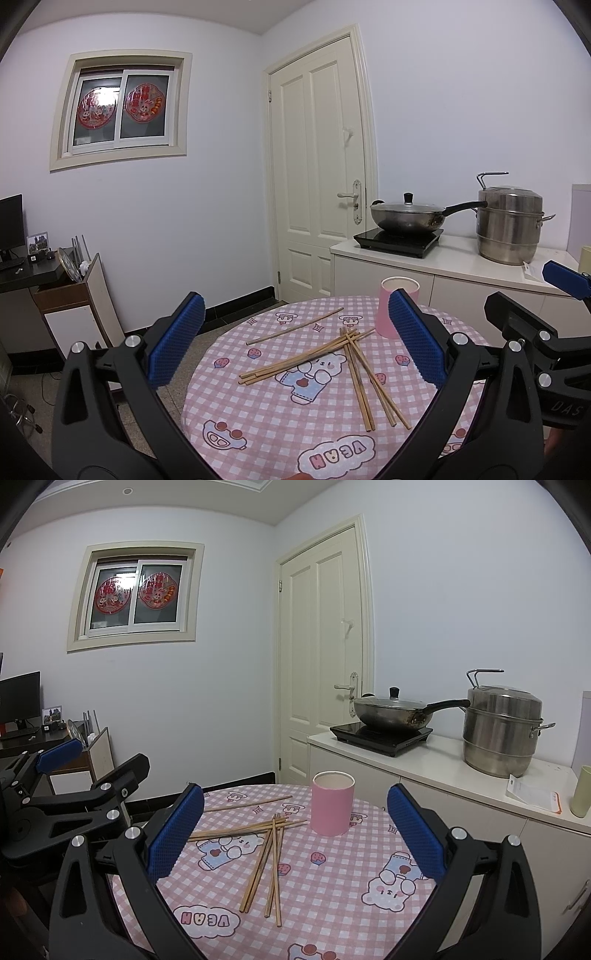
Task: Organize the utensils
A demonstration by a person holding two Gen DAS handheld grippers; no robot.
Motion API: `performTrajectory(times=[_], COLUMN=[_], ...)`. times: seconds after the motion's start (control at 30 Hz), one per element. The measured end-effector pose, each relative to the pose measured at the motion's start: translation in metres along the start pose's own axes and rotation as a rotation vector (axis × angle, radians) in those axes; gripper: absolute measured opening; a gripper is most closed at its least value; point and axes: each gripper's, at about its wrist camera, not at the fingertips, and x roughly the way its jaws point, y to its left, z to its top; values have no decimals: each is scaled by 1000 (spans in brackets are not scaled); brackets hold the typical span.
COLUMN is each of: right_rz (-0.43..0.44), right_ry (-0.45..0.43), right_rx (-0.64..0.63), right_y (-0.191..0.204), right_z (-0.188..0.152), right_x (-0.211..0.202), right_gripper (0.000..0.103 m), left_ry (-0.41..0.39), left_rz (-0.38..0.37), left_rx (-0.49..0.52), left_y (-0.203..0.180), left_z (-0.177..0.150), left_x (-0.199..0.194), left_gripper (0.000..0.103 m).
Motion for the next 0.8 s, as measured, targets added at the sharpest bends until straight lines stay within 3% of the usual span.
performTrajectory(times=[0.8], right_rz=[-1], right_ry=[1], right_rx=[-1], right_y=[-1], right_z=[-1], right_x=[-1], right_gripper=[96], left_ry=[2], left_rz=[-1], left_rx=[-2], left_y=[2], left_z=[-2], left_x=[6], left_gripper=[98])
